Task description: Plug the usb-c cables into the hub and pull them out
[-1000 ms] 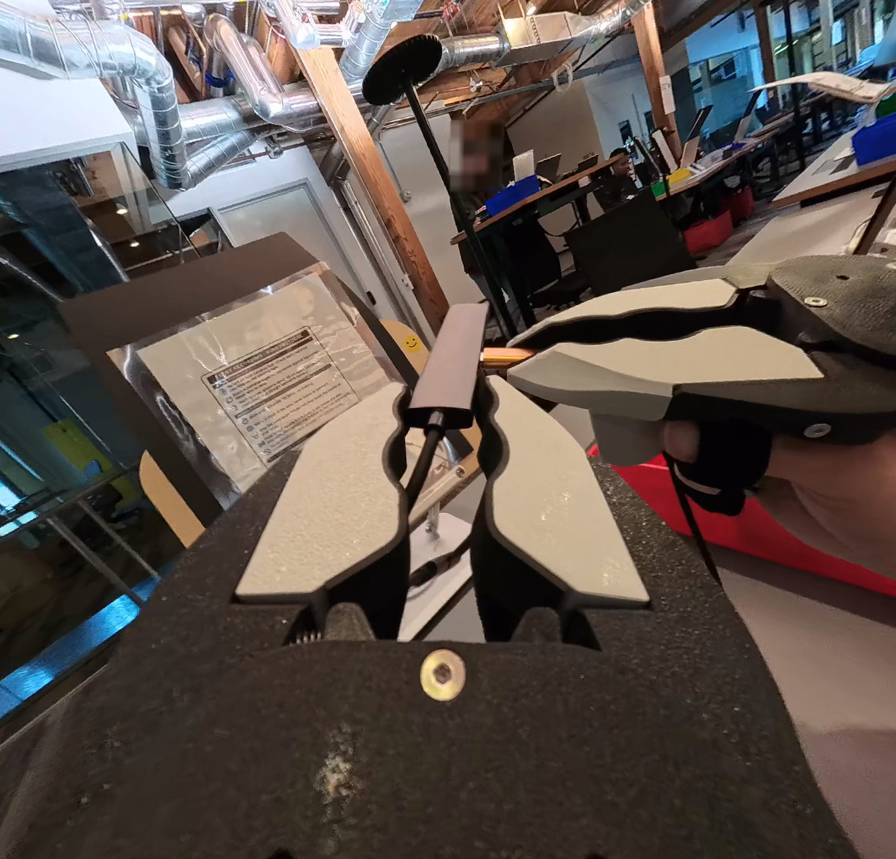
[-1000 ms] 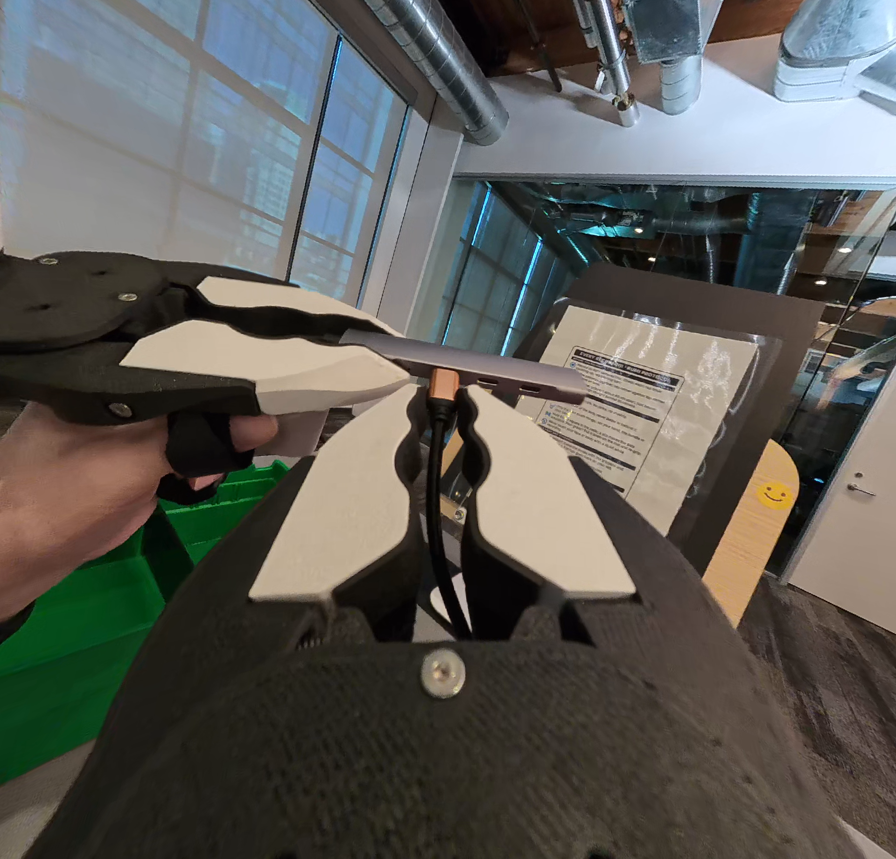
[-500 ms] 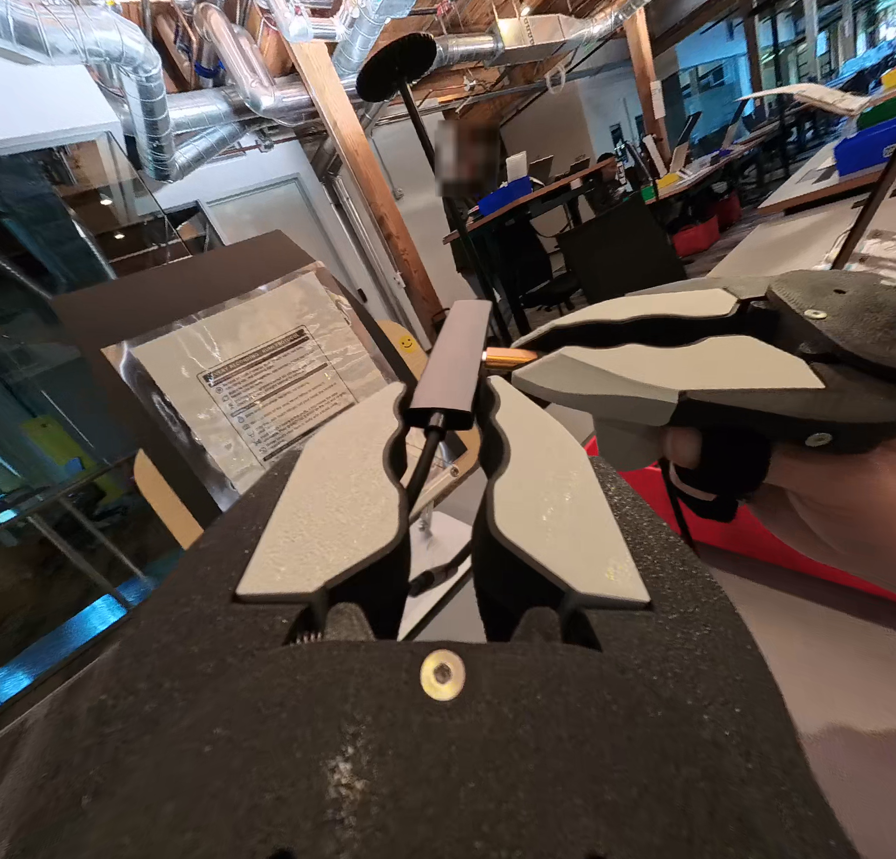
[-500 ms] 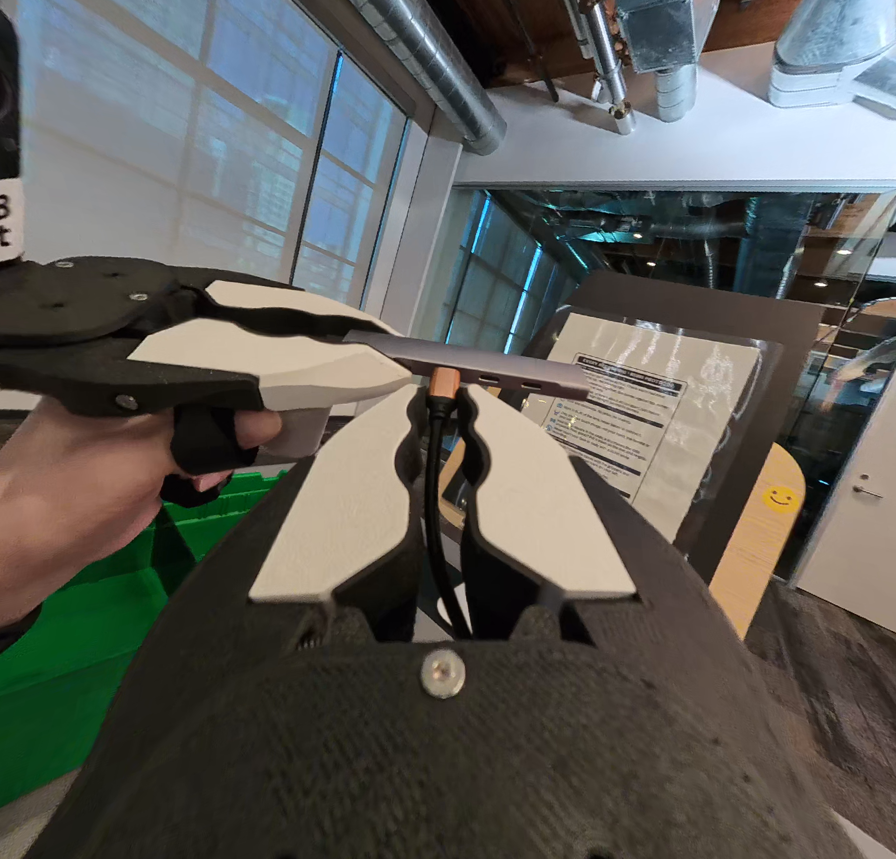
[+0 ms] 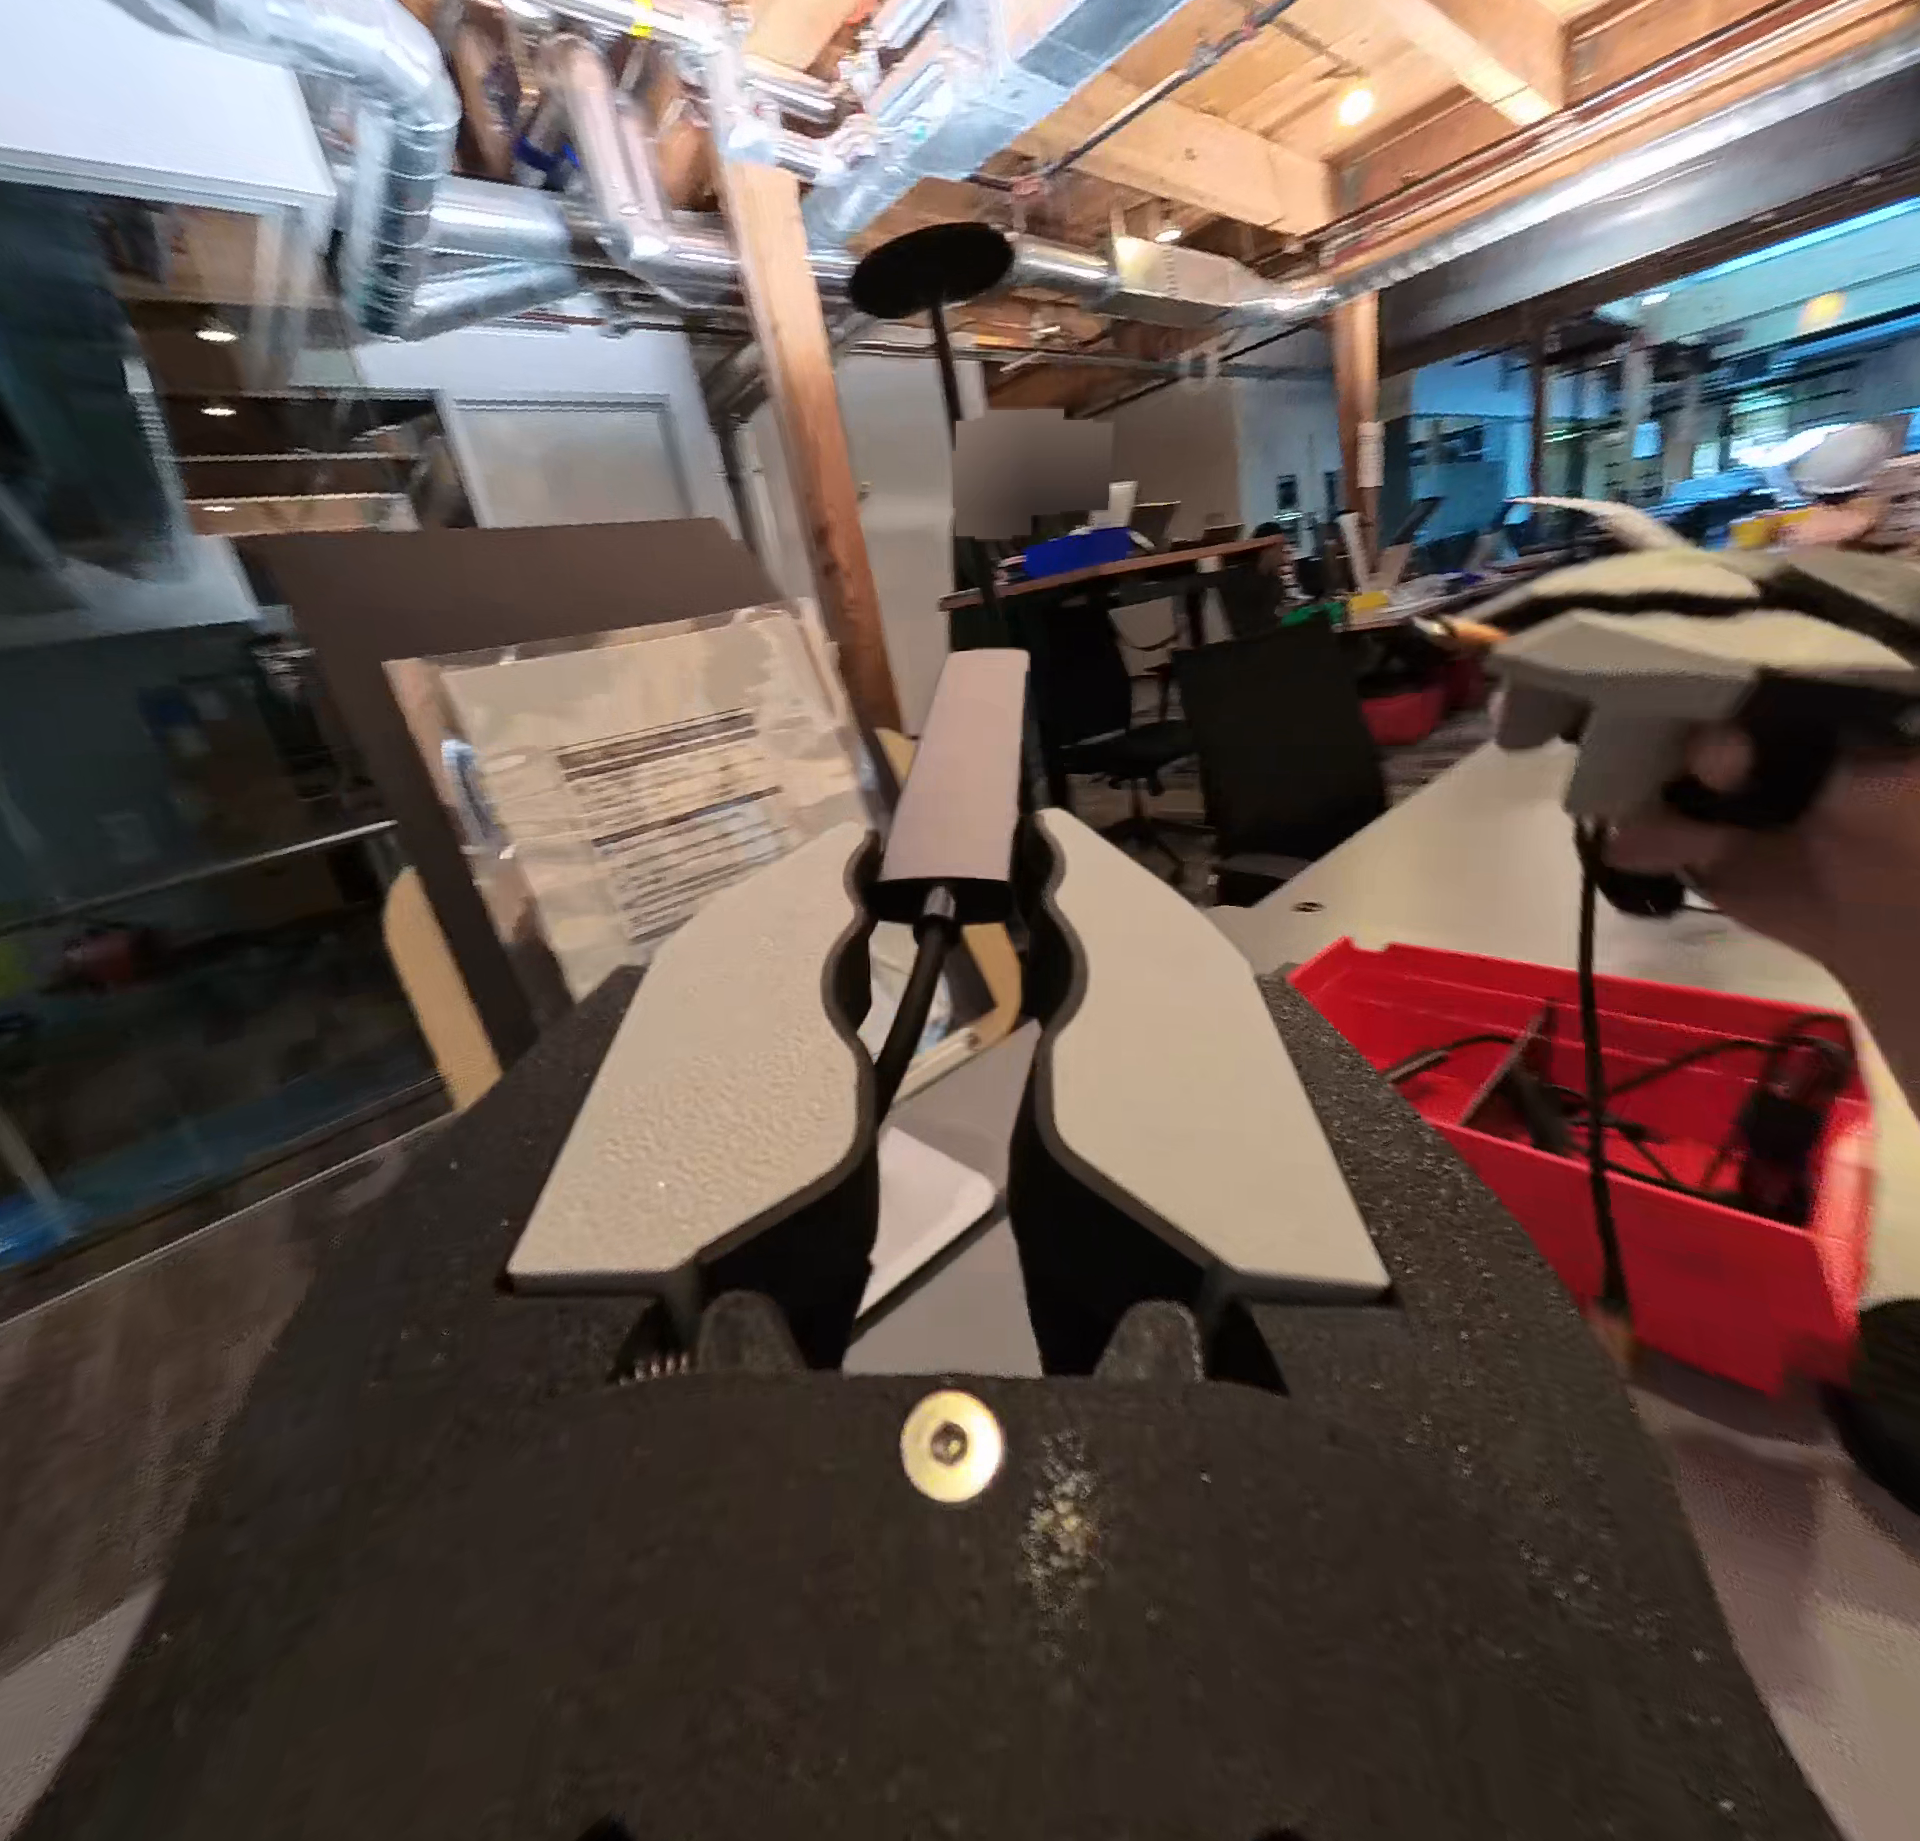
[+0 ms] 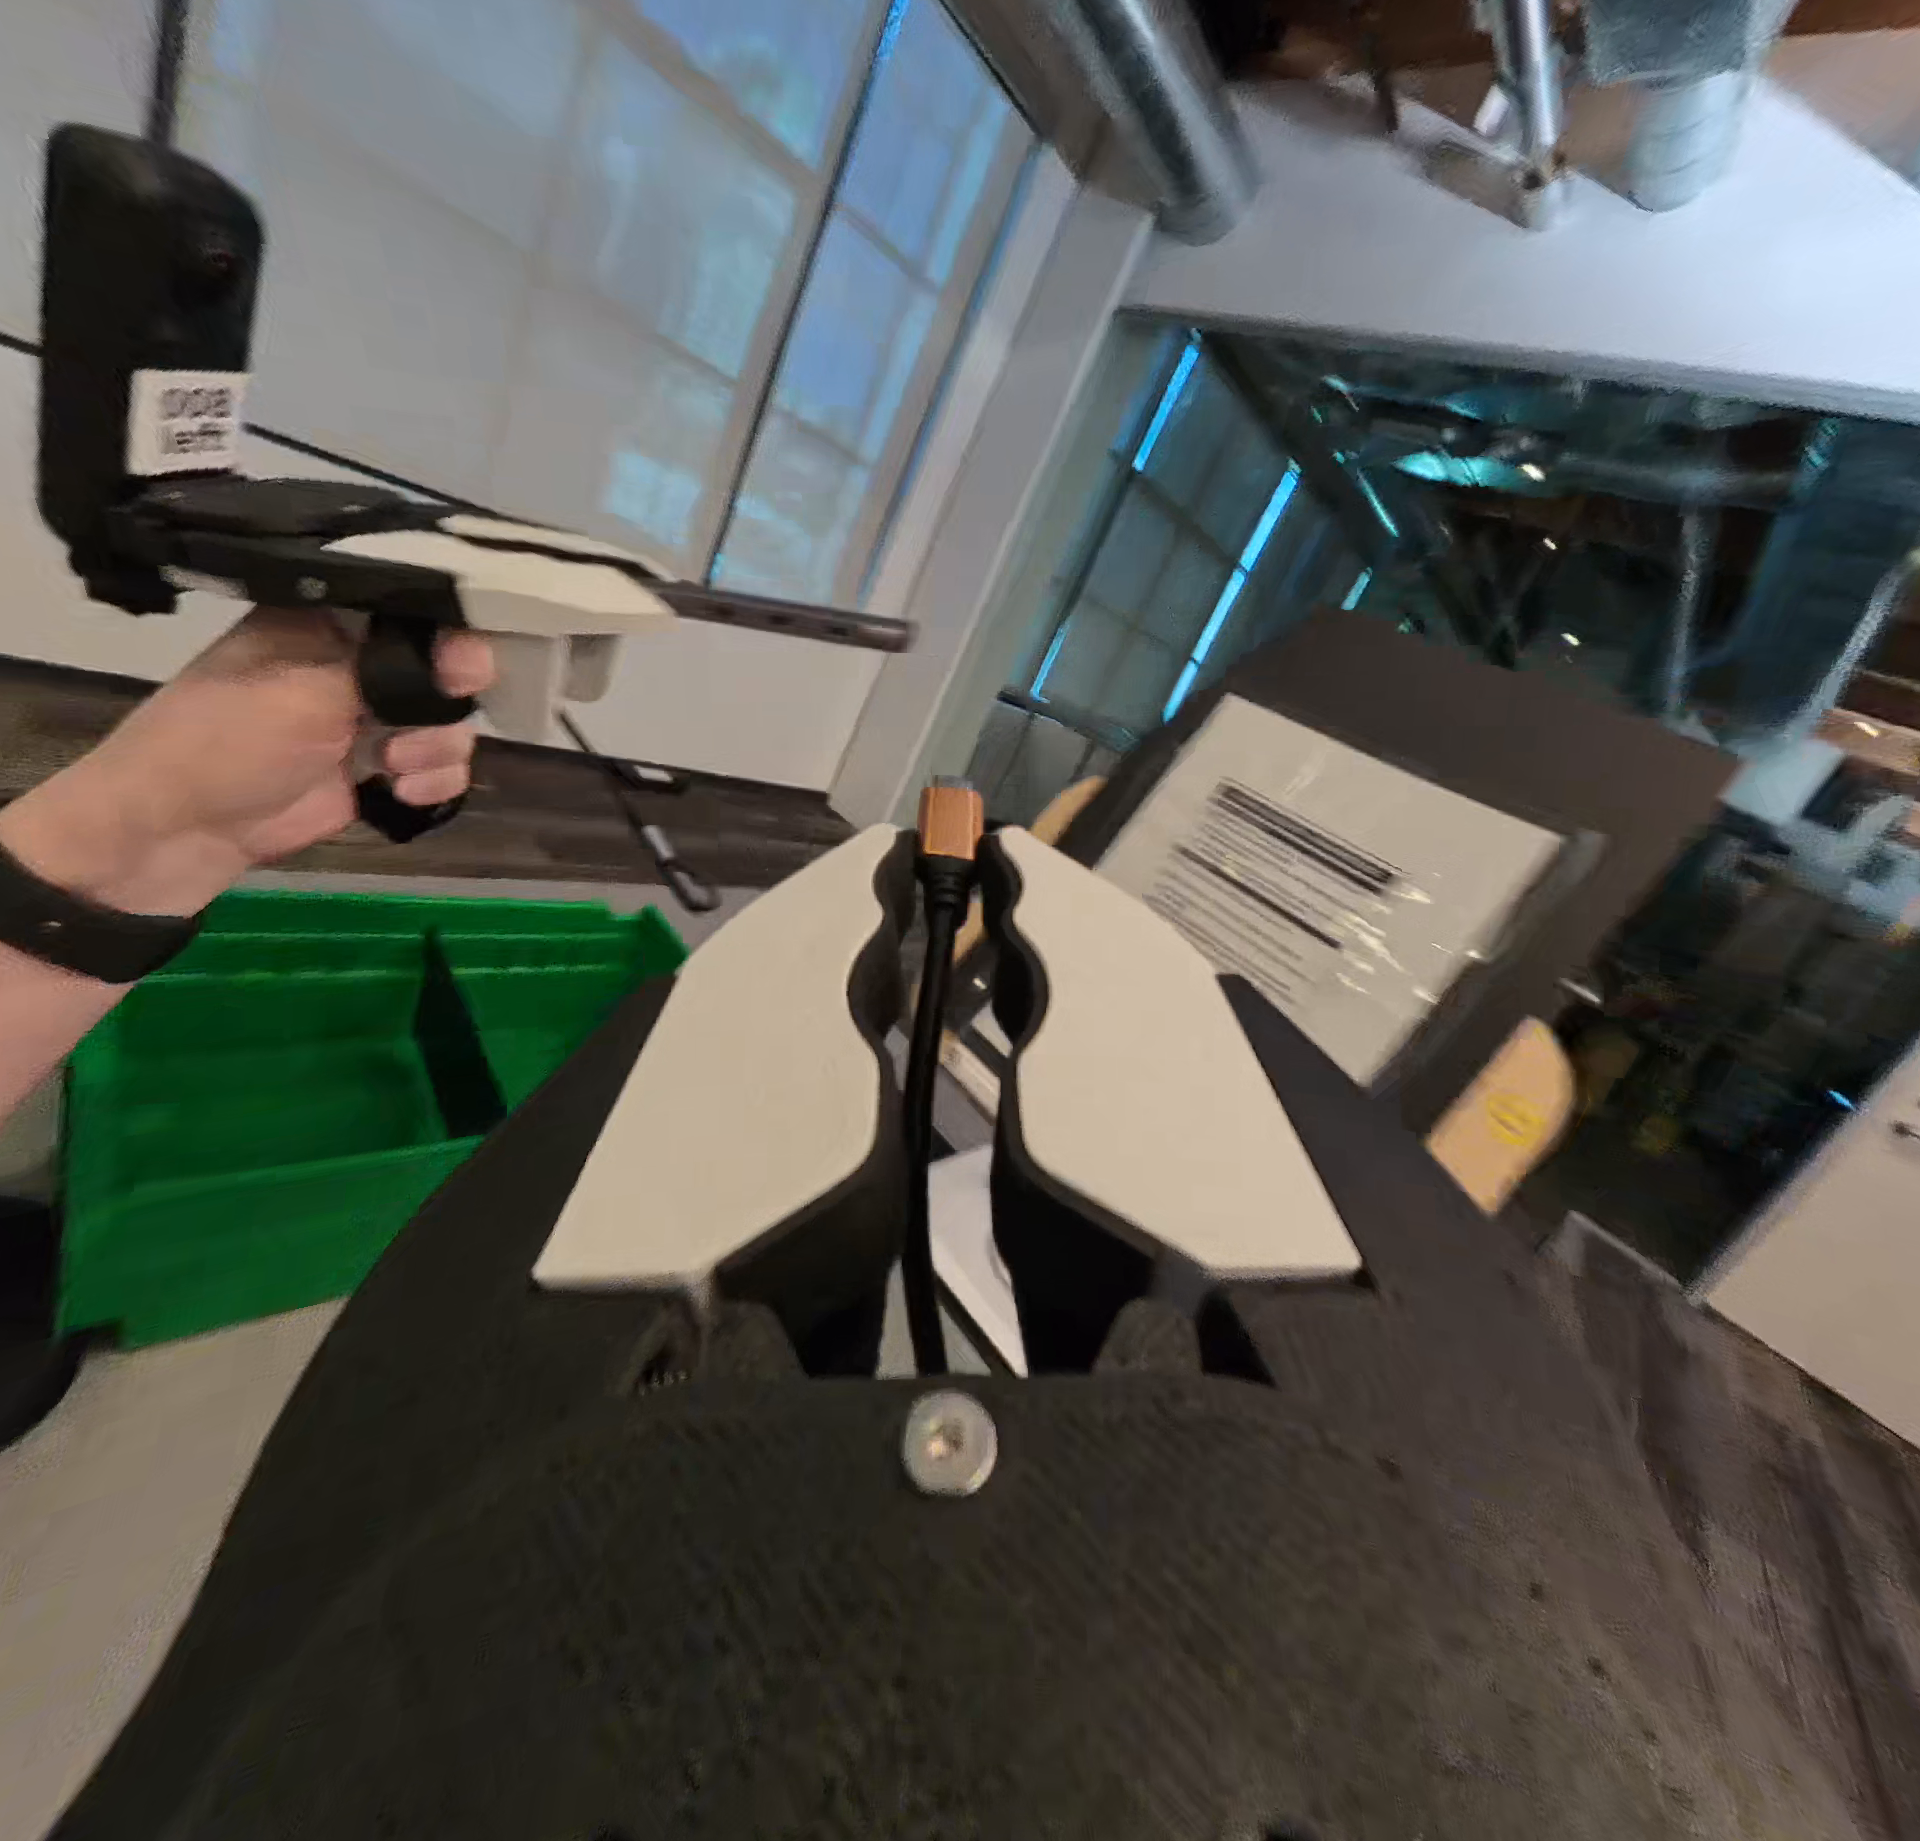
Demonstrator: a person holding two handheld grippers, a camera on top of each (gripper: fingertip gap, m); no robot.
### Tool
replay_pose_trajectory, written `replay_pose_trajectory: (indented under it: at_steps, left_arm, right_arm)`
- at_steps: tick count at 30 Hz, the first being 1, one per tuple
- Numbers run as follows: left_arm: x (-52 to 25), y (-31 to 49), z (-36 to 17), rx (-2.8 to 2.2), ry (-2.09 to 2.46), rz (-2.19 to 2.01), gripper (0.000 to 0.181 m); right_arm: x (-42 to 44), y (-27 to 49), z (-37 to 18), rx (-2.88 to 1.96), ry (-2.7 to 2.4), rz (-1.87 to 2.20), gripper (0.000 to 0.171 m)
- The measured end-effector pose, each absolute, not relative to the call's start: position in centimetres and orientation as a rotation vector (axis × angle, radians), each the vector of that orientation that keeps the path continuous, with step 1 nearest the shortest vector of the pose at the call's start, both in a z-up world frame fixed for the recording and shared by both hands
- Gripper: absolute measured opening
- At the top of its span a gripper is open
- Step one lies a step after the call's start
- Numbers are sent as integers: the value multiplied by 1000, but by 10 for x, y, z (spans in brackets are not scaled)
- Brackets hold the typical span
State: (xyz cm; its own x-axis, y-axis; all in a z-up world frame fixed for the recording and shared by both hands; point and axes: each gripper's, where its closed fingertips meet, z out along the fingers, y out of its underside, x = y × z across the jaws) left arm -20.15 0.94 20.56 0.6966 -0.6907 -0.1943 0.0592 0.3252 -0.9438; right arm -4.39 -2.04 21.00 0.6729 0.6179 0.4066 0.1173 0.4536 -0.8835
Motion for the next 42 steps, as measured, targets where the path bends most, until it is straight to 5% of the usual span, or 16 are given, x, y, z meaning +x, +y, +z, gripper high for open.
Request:
replay_pose_trajectory:
  at_steps: [5, 14, 20, 34, 38, 42]
  left_arm:
    - [-182, -5, 208, -1114, 733, -600, 24]
    - [-163, -13, 203, -1116, 812, -600, 24]
    - [-159, -16, 203, -1112, 830, -597, 24]
    - [-156, -23, 205, -1087, 850, -664, 24]
    - [-146, -28, 200, -1090, 906, -714, 24]
    - [-134, -34, 189, -1125, 996, -773, 24]
  right_arm:
    - [31, -14, 205, -1248, -970, 265, 13]
    - [104, 29, 84, -1579, -1121, 48, 13]
    - [106, 30, 100, -1516, -1032, 132, 13]
    - [169, -19, -69, -2039, -1429, 337, 13]
    - [182, -16, -90, -2220, -1432, 240, 36]
    - [179, -8, -51, -2151, -1358, 208, 45]
